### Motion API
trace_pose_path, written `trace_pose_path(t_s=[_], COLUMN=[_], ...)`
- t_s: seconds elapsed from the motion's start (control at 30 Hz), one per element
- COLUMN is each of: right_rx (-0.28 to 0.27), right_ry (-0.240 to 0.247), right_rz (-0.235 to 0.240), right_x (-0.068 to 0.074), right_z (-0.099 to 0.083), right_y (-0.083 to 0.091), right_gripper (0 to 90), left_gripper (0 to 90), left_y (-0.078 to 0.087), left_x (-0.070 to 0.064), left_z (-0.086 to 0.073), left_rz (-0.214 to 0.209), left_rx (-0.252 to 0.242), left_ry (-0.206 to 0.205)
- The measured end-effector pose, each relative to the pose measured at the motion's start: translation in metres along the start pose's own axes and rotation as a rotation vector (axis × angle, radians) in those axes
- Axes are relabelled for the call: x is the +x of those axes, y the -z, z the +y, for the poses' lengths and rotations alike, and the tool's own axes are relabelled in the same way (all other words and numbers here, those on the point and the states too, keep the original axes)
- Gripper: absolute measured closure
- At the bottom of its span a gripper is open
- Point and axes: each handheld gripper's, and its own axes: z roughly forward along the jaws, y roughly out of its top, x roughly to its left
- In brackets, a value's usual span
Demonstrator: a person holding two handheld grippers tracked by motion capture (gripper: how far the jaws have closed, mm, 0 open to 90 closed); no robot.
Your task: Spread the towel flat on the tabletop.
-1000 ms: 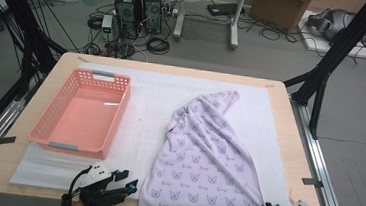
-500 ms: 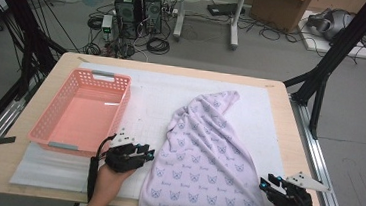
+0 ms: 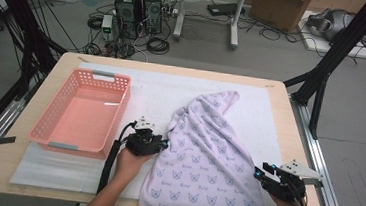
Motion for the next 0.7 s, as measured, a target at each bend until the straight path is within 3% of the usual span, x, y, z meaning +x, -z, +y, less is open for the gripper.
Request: trace_pose_path(t_s=[0.07, 0.17, 0.23, 0.3, 0.33, 0.37, 0.4, 0.47, 0.6, 0.7], right_rx=[0.005, -0.004, -0.009, -0.009, -0.011, -0.01, -0.01, -0.007, -0.008, -0.009], right_ry=[0.004, 0.01, 0.008, 0.0, 0.001, -0.005, -0.001, 0.0, 0.005, 0.002], right_rz=[0.001, -0.003, -0.007, -0.011, -0.015, -0.014, -0.014, -0.016, -0.013, -0.012], right_x=[0.001, 0.002, 0.001, 0.0, 0.0, 0.0, -0.001, 0.0, 0.001, 0.001], right_z=[-0.001, 0.0, 0.0, 0.0, 0.0, -0.001, -0.001, -0.001, -0.001, -0.001], right_y=[0.001, 0.003, 0.005, 0.007, 0.007, 0.007, 0.007, 0.007, 0.007, 0.007], right_gripper=[59.2, 59.2, 59.2, 59.3, 59.3, 59.3, 59.3, 59.4, 59.5, 59.5], left_gripper=[56.6, 52.1, 50.4, 50.1, 53.1, 55.5, 68.2, 81.1, 85.4, 86.0], left_y=[-0.004, -0.01, -0.015, -0.019, -0.021, -0.022, -0.024, -0.026, -0.022, -0.012], left_x=[-0.004, -0.016, -0.025, -0.036, -0.041, -0.045, -0.049, -0.055, -0.045, -0.036], left_z=[0.001, 0.002, 0.004, 0.004, 0.005, 0.006, 0.007, 0.008, 0.01, 0.007], left_rz=[-0.018, -0.014, 0.007, 0.042, 0.055, 0.036, 0.017, 0.022, -0.005, 0.037], left_rx=[0.0, 0.003, 0.009, 0.024, 0.032, 0.032, 0.035, 0.046, 0.053, 0.042], left_ry=[0.015, -0.004, -0.043, -0.115, -0.152, -0.163, -0.178, -0.217, -0.132, -0.127])
